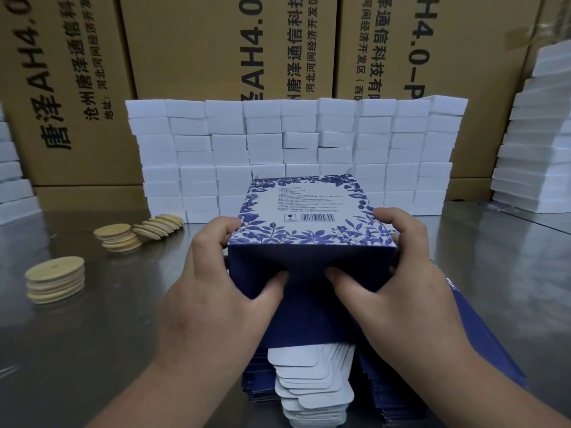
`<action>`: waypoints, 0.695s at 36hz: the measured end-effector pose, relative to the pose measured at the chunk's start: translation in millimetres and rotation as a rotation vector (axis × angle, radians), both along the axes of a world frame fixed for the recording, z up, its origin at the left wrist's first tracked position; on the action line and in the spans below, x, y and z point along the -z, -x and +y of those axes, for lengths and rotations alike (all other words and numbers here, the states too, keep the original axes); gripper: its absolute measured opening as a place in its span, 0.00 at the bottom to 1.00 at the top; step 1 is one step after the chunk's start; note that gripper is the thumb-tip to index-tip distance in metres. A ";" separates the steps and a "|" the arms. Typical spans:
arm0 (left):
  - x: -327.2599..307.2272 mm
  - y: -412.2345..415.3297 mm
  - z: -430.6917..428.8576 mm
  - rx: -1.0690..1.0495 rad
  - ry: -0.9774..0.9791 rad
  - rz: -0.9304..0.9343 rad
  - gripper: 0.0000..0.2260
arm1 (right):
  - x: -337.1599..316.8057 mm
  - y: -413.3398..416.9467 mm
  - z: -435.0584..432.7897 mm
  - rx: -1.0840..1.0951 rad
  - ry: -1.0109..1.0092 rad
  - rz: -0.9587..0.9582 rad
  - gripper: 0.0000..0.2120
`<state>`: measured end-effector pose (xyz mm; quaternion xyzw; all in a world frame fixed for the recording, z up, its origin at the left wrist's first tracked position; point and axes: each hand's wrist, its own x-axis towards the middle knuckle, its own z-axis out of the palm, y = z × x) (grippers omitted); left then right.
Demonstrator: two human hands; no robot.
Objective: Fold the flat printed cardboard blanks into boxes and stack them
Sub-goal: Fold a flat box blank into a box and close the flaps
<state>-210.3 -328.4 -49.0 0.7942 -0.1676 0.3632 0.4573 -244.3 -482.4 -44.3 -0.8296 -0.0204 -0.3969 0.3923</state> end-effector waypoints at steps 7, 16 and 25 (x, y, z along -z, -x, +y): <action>1.0 -0.8 1.2 -0.006 -0.011 0.023 0.28 | -0.4 0.0 0.4 0.006 0.004 0.005 0.30; 0.4 0.2 0.5 -0.023 -0.031 0.009 0.29 | -1.2 0.8 -0.1 0.017 0.003 0.012 0.29; -1.0 1.8 1.7 -0.012 -0.042 0.023 0.28 | -2.2 1.4 -0.3 0.026 -0.003 0.014 0.28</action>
